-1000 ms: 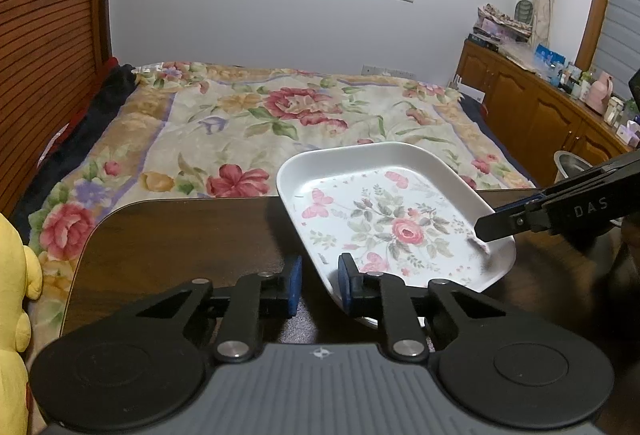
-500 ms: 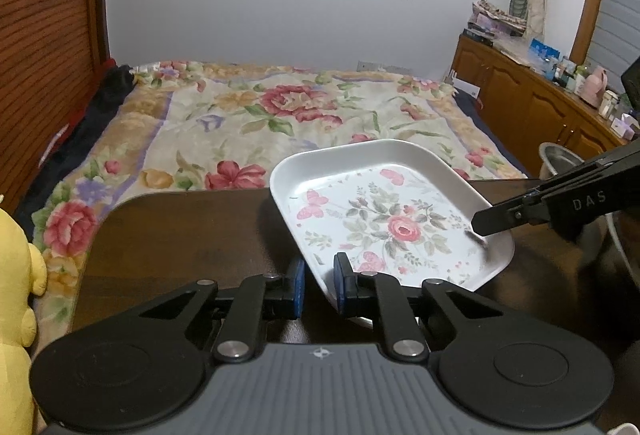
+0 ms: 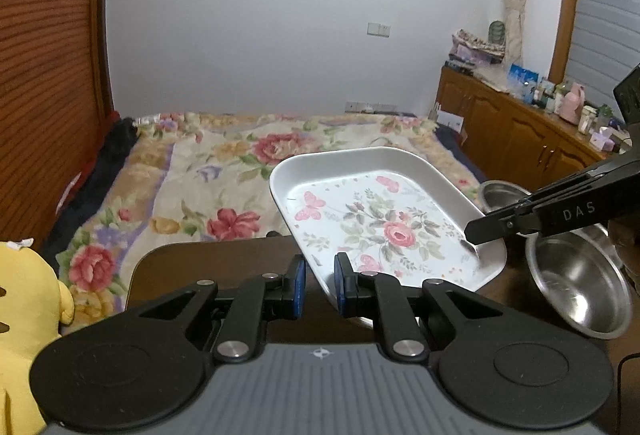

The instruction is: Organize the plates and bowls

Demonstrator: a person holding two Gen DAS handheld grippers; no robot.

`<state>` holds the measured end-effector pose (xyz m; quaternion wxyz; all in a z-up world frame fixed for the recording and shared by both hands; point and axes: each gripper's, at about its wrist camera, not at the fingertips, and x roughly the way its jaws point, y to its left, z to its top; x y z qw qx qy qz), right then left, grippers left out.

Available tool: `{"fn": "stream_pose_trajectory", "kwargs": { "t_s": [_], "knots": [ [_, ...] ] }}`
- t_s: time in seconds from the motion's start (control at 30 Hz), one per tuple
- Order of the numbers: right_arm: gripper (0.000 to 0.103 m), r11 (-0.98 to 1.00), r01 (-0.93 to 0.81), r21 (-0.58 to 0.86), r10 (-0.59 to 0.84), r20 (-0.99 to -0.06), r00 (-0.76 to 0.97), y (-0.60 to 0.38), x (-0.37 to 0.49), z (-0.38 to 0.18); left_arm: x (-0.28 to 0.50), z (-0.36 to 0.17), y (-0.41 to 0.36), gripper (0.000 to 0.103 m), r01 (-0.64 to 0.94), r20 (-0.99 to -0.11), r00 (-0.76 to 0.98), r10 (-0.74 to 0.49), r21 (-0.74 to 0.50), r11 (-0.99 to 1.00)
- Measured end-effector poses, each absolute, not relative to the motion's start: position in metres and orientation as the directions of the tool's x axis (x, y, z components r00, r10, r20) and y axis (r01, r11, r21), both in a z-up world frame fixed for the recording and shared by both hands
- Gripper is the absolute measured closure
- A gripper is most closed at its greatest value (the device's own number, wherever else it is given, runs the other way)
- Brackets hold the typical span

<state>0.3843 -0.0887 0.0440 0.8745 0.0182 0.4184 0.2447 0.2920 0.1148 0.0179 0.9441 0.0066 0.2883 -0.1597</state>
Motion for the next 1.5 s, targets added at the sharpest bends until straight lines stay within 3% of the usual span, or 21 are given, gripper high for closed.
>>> {"fn": "stream_pose_trajectory", "kwargs": {
  "t_s": [0.57, 1.2, 1.5],
  "knots": [
    [0.092, 0.887, -0.429, 0.171, 0.426, -0.661, 0.617, -0.103, 0.301, 0.091, 0.212, 0.055, 0.106, 0.086, 0.363, -0.489, 0.807, -0.330, -0.029, 0.931],
    [0.092, 0.884, -0.439, 0.159, 0.431, -0.639, 0.637, -0.115, 0.255, 0.100, 0.170, 0.069, 0.105, 0.086, 0.400, -0.477, 0.808, -0.346, 0.011, 0.917],
    [0.092, 0.879, -0.451, 0.158, 0.438, -0.643, 0.629, -0.119, 0.231, 0.097, 0.154, 0.062, 0.103, 0.086, 0.411, -0.480, 0.794, -0.375, -0.032, 0.911]
  ]
}}
